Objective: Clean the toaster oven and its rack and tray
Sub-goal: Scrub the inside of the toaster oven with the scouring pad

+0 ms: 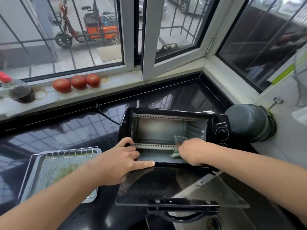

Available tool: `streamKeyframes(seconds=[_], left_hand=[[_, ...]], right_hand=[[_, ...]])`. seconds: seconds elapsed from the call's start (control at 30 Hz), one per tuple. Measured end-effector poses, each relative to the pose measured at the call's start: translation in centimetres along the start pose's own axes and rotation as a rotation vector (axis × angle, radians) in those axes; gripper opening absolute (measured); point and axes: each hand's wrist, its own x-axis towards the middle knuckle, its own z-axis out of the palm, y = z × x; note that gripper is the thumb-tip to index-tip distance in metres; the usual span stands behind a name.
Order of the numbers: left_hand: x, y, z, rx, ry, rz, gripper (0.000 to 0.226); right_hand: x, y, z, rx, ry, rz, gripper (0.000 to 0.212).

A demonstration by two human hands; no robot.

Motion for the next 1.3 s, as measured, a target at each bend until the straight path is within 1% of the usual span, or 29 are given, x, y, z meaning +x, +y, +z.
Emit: streamKeyframes(seconds=[0.07, 0.13, 0.23, 0.33, 0.4, 0.43, 0.47, 0.53, 0.57, 0.63, 0.67, 0.7, 0.73, 0.8, 0.87, 0.93, 0.97, 1.03, 1.07, 1.13, 1.17, 1.2, 1.27, 1.3], left_hand=[[-0.2, -0.1, 0.2, -0.005, -0.015, 0.012, 0.073], [-0.2, -0.1, 0.2, 0.008, -0.033, 0.023, 0.081], [-0.2, -0.1, 0.1, 0.021, -0.044, 0.036, 0.089], [-0.1, 0.0, -0.1, 0.052, -0.034, 0.038, 0.084], [-0.1, -0.1, -0.2, 0.056, -0.037, 0.022, 0.083], [0.0, -0.3, -0.3, 0.051, -0.052, 0.020, 0.085], [0.0, -0.3, -0.3, 0.041, -0.069, 0.020, 0.087], [-0.1, -0.3, -0.4, 0.030, -0.081, 0.018, 0.090], [-0.1, -0.2, -0.4, 0.030, -0.080, 0.017, 0.089], [-0.2, -0.1, -0.5, 0.031, -0.078, 0.018, 0.087], [-0.2, -0.1, -0.6, 0.032, -0.075, 0.016, 0.086], [-0.1, -0.2, -0.6, 0.029, -0.077, 0.015, 0.086], [-0.1, -0.2, -0.6, 0.021, -0.086, 0.016, 0.087], [0.0, -0.3, -0.7, 0.014, -0.102, 0.014, 0.088], [0.0, -0.3, -0.7, 0.015, -0.113, 0.009, 0.087], [0.0, -0.5, -0.6, 0.012, -0.122, 0.014, 0.087], [0.0, -0.5, -0.6, 0.018, -0.119, 0.011, 0.087], [0.1, -0.5, -0.7, 0.026, -0.108, 0.002, 0.088], [0.1, -0.6, -0.7, 0.021, -0.113, 0.003, 0.090], [0.0, -0.5, -0.6, 0.021, -0.120, 0.011, 0.092], [0.0, -0.5, -0.6, 0.027, -0.119, 0.011, 0.093], [0.0, -0.3, -0.7, 0.028, -0.120, 0.009, 0.092], [-0.1, -0.3, -0.6, 0.012, -0.129, 0.004, 0.090], [-0.1, -0.4, -0.6, -0.001, -0.131, 0.003, 0.090]], right_hand=[[-0.9, -0.1, -0.5, -0.062, -0.080, 0.009, 0.045], [0.0, -1.0, -0.9, -0.031, -0.072, 0.006, 0.034], [3.4, -2.5, -2.1, 0.235, 0.056, -0.031, 0.025], [6.7, -5.8, -4.4, 0.474, 0.158, -0.166, 0.023], [7.8, -7.3, -5.7, 0.526, 0.221, -0.198, 0.018], [8.2, -7.2, -5.9, 0.537, 0.222, -0.191, 0.015], [8.2, -6.5, -5.9, 0.561, 0.197, -0.173, 0.015], [8.7, -3.9, -5.2, 0.654, 0.067, -0.091, 0.027], [9.1, -2.5, -4.8, 0.763, -0.017, -0.027, 0.033], [10.2, -0.3, -4.0, 1.077, -0.157, 0.068, 0.049], [10.9, -0.1, -4.0, 1.228, -0.196, 0.073, 0.057], [11.9, -0.3, -4.1, 1.358, -0.230, 0.052, 0.060], [12.7, -0.9, -4.5, 1.452, -0.262, 0.014, 0.060], [14.5, -2.5, -5.0, 1.549, -0.279, -0.041, 0.058], [15.9, -3.2, -4.9, 1.553, -0.286, -0.047, 0.057], [15.9, -2.3, -4.3, 1.522, -0.346, -0.033, 0.059], [15.7, -1.5, -3.9, 1.474, -0.376, -0.013, 0.059], [15.1, 0.1, -3.5, 1.342, -0.383, 0.049, 0.059], [14.9, 0.7, -3.4, 1.310, -0.372, 0.073, 0.058], [14.8, 0.3, -3.6, 1.381, -0.333, 0.048, 0.046], [15.0, -0.5, -3.6, 1.429, -0.287, 0.027, 0.041], [15.3, -1.5, -3.7, 1.441, -0.229, 0.032, 0.042], [15.5, -3.1, -3.8, 1.363, -0.166, 0.029, 0.048], [15.2, -3.0, -3.7, 1.290, -0.163, 0.023, 0.045]])
